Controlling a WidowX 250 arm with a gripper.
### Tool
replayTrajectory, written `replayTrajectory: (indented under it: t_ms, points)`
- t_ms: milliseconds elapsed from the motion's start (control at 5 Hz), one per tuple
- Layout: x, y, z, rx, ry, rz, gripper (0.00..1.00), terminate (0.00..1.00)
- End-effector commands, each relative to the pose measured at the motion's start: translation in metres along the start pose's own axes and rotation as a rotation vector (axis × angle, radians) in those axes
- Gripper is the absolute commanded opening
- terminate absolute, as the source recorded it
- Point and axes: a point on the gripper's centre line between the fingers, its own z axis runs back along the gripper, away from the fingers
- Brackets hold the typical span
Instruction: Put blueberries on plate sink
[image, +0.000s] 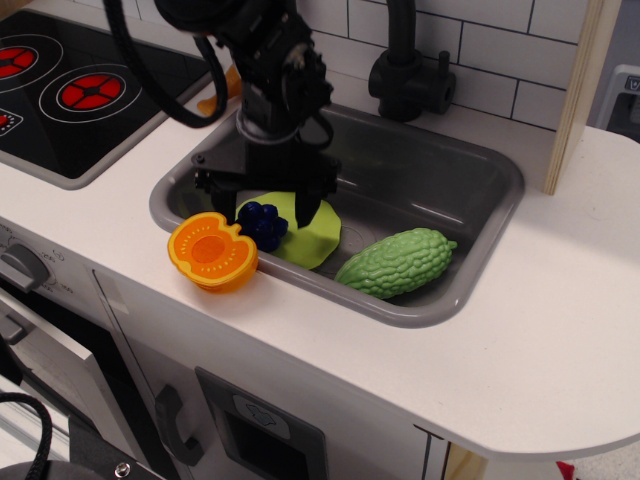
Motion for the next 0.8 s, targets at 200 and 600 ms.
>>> replayTrajectory:
  t_ms: [200, 600]
  points:
    - [0.022, -0.012, 0.081, -0.182, -0.059, 0.028, 1.0, 0.0]
    - [0.022, -0.012, 0.081, -0.182, -0.059, 0.028, 1.0, 1.0]
